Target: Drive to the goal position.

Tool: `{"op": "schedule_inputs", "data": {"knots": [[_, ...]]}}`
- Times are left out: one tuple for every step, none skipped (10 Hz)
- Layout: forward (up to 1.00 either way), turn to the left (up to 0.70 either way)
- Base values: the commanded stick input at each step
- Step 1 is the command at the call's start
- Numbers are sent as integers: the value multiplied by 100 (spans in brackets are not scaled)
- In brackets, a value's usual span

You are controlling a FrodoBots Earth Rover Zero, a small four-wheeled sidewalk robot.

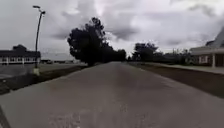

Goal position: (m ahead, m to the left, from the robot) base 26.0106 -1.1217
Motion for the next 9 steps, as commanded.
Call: {"op": "schedule_inputs", "data": {"knots": [[100,1],[100,1],[100,1],[100,1],[100,1],[100,1],[100,1],[100,-13],[100,-39]]}}
